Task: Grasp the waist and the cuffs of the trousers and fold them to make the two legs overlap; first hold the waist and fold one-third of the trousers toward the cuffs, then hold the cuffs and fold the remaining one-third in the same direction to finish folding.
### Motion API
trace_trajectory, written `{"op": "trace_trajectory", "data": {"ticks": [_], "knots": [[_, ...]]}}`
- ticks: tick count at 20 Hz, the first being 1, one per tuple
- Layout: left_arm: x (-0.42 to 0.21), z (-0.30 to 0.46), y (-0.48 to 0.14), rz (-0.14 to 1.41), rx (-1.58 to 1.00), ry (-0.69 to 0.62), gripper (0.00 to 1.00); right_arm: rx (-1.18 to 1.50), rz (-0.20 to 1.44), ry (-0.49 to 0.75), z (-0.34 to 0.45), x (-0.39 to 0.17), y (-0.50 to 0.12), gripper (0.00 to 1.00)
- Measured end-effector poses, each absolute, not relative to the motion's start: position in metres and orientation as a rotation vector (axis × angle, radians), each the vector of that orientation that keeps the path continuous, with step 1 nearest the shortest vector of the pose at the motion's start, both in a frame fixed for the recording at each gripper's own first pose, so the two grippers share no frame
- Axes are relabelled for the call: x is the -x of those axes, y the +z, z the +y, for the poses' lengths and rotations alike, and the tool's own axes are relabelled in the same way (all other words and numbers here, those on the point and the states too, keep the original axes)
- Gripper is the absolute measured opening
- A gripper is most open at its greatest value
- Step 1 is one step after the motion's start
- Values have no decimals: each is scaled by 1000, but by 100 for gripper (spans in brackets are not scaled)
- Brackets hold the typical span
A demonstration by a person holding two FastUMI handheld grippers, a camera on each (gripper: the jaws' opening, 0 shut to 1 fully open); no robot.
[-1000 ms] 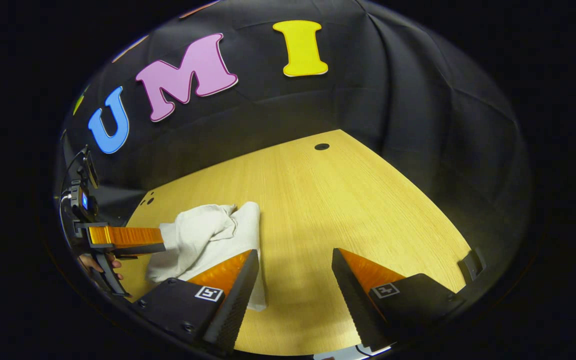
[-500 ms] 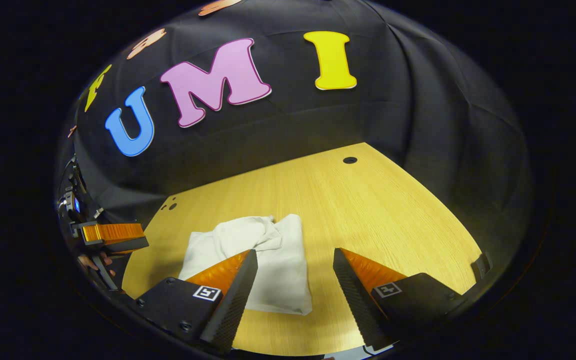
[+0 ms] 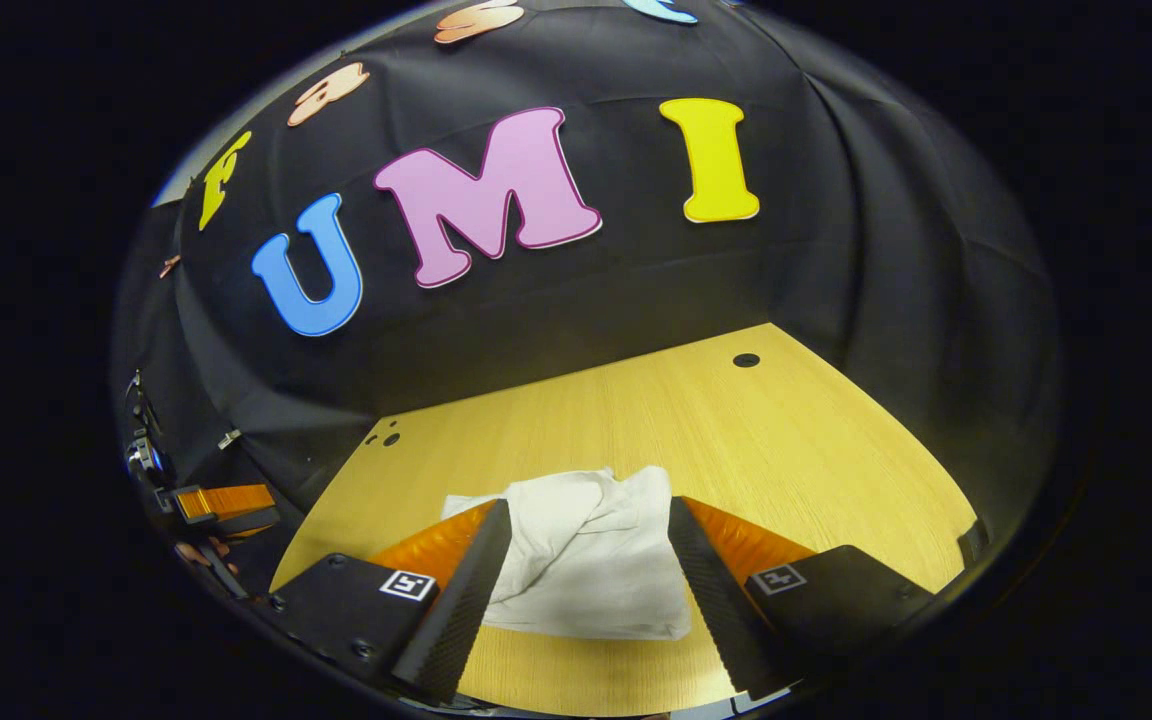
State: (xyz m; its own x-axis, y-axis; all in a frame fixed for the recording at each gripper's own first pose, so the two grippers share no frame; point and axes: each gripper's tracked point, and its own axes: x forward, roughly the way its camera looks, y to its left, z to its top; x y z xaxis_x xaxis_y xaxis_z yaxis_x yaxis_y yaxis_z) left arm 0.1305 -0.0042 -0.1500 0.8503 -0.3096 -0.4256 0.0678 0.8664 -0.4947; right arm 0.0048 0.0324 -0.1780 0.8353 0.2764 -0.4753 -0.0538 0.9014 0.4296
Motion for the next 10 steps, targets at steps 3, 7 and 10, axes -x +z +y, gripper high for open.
{"op": "trace_trajectory", "data": {"ticks": [3, 7, 10], "knots": [[-114, 5, -154, 534, 462, -194, 96, -438, 550, 184, 35, -8, -170, 98], [-102, 6, -156, 537, 472, -191, 96, -392, 580, 191, 37, -9, -181, 98], [-96, 9, -159, 546, 454, -196, 96, -368, 593, 196, 44, -7, -186, 98]]}}
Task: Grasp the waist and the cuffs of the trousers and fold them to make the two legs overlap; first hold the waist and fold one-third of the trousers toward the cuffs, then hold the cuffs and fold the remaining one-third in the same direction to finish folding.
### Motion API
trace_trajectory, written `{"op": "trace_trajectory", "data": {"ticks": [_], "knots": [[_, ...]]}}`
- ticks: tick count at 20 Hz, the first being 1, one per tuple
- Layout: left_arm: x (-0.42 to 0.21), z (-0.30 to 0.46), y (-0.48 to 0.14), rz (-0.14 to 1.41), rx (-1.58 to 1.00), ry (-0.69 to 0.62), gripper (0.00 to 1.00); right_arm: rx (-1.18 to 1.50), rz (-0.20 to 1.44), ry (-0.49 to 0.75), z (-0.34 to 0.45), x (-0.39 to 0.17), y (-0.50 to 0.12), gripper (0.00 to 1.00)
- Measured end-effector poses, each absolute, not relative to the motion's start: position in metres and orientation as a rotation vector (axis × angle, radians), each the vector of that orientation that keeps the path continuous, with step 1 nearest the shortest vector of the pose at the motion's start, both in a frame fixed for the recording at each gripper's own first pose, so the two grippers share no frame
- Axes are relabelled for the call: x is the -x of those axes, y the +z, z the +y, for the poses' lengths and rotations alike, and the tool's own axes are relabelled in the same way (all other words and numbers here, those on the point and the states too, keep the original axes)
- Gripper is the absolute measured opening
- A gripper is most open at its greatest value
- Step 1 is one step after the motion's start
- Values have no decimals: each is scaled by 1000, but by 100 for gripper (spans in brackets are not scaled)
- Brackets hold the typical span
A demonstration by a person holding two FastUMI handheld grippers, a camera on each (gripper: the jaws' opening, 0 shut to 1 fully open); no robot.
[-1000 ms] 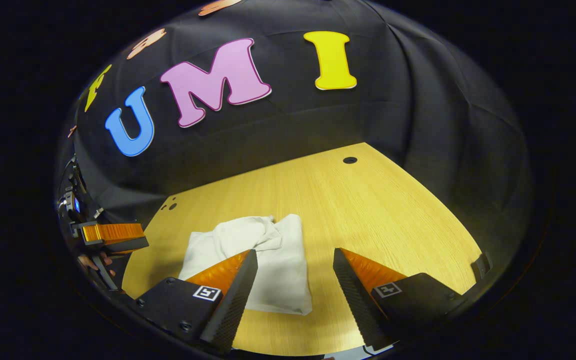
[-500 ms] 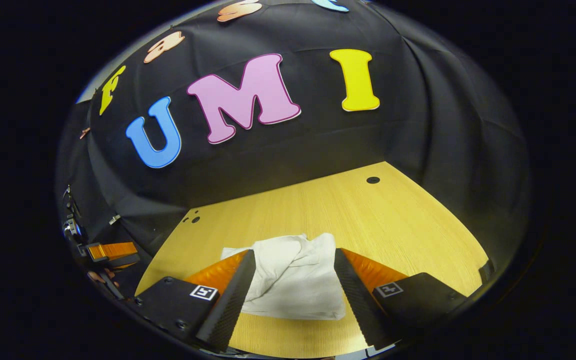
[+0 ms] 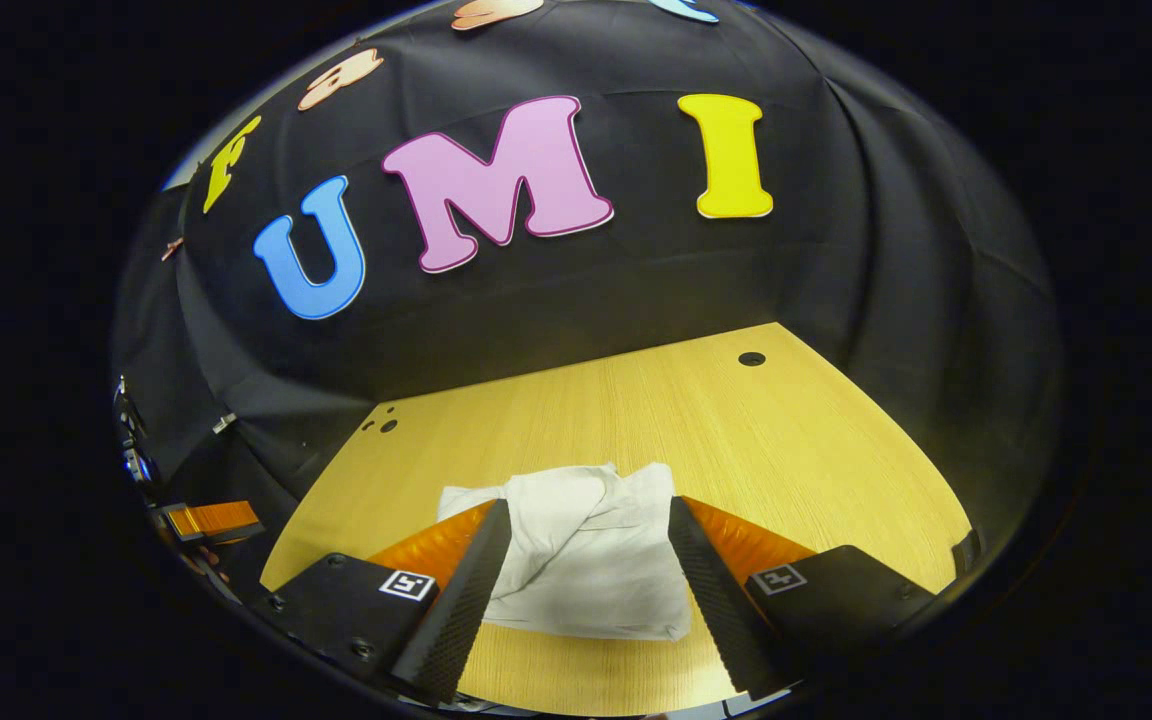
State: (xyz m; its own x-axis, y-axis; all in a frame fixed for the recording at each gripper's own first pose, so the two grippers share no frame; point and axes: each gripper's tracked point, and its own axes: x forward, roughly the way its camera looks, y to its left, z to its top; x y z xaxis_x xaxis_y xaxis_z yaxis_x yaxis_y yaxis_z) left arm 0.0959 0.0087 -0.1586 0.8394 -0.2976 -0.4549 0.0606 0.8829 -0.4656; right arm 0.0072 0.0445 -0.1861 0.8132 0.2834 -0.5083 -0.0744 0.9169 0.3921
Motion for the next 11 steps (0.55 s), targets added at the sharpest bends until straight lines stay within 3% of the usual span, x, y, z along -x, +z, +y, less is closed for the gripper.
{"op": "trace_trajectory", "data": {"ticks": [6, 7, 8, 11], "knots": [[-90, 15, -160, 545, 448, -191, 96, -361, 597, 201, 55, 0, -185, 98], [-90, 15, -160, 543, 447, -189, 91, -358, 599, 202, 55, 1, -186, 98], [-90, 16, -159, 543, 449, -187, 96, -355, 600, 202, 53, 1, -186, 98], [-87, 16, -161, 548, 457, -173, 96, -367, 608, 193, 49, -2, -187, 98]]}}
